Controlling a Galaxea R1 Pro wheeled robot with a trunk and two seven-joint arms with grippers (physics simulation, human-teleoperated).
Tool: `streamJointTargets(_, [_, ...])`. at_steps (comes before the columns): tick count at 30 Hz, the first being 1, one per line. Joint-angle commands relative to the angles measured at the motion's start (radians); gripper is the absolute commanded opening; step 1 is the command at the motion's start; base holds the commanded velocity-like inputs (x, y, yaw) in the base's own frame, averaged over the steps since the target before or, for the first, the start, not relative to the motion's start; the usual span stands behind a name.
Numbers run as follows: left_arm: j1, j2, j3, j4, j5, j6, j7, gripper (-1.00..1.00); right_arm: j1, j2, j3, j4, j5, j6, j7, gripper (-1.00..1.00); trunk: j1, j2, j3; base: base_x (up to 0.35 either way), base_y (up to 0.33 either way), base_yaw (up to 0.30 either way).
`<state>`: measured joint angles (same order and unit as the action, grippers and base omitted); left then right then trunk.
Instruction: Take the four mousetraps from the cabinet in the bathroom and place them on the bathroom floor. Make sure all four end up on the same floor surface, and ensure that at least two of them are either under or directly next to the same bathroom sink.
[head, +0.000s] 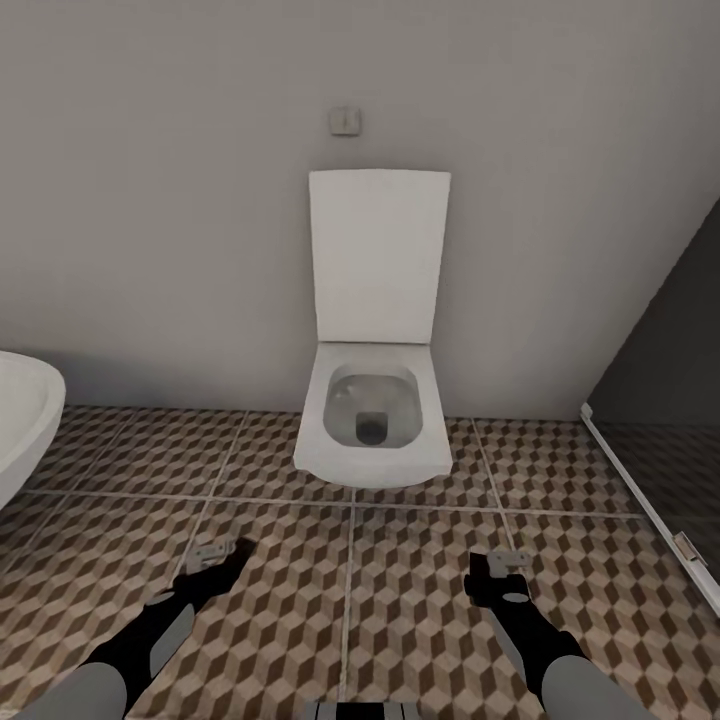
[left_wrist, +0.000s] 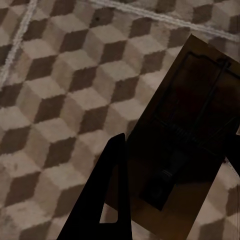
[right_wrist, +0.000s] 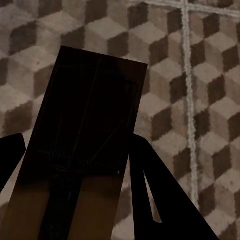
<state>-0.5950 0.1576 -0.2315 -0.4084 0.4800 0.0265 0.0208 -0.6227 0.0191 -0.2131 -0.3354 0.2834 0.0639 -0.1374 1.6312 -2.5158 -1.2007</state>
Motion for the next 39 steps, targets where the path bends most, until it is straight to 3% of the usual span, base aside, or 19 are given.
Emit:
streamJointTargets(1, [0.000, 0.001, -0.006, -0.003, 0.009, 0.003, 0.002, -1.00, 0.000, 0.001, -0.005, -0.002, 0.008, 0.006, -0.001, -1.00, 0.000, 0.000, -0.001, 0.000, 0.000, 0.000])
streamJointTargets(6, [0.000, 0.001, -0.006, -0.006, 0.009, 0.003, 0.002, -1.00, 0.000, 0.001, -0.005, -0.002, 0.008, 0.006, -0.001, -1.00, 0.000, 0.000, -0.001, 0.000, 0.000, 0.000])
streamJointTargets(17, [0.000, 0.000, -0.006, -0.007, 0.009, 0.003, 0.002, -1.00, 0.000, 0.002, -0.005, -0.002, 0.008, 0.005, -0.001, -1.00, 0.005, -0.003, -0.043, 0.000, 0.000, 0.000])
streamJointTargets(39, [0.000, 0.005, -0.007, -0.030, 0.009, -0.003, 0.011, -1.00, 0.000, -0.002, -0.019, -0.036, -0.004, 0.007, -0.006, -1.00, 0.005, -0.003, -0.043, 0.000, 0.000, 0.000])
